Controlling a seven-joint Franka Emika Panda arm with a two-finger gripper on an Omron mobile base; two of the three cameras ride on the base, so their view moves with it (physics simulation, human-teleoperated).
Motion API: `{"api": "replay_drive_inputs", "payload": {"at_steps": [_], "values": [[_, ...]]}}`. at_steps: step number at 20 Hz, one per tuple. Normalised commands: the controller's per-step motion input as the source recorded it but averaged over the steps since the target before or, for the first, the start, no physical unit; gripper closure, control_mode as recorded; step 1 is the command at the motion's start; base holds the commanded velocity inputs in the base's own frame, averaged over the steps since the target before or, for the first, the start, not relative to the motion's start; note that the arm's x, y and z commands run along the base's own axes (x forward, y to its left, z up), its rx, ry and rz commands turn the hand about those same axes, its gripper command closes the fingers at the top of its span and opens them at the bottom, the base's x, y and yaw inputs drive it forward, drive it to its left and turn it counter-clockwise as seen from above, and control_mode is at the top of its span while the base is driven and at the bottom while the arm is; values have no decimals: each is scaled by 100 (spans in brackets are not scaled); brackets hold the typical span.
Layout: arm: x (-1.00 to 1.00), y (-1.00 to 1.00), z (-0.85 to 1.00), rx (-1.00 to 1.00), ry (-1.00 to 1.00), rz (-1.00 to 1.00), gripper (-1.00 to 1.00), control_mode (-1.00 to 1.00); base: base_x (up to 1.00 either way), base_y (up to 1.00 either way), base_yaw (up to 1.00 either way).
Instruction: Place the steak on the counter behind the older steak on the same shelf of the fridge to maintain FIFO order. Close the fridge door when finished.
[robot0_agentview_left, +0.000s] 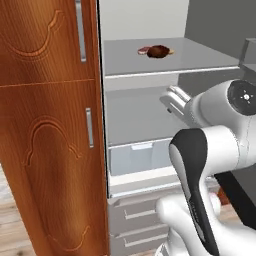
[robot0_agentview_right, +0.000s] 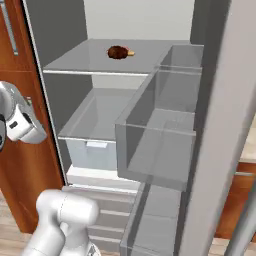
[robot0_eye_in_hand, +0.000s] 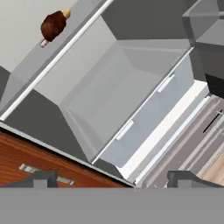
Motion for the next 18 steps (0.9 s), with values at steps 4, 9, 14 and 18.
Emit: {"api": "replay_drive_inputs", "payload": {"at_steps": [4,9,14,18], "values": [[0,0,0,0,0,0,-100,100,-100,6,-23],[0,0,0,0,0,0,-100,100,-100,-3,-33],[0,0,0,0,0,0,-100,100,-100,-25,-52],[0,0,0,0,0,0,-100,100,-80,-42,-65]]}}
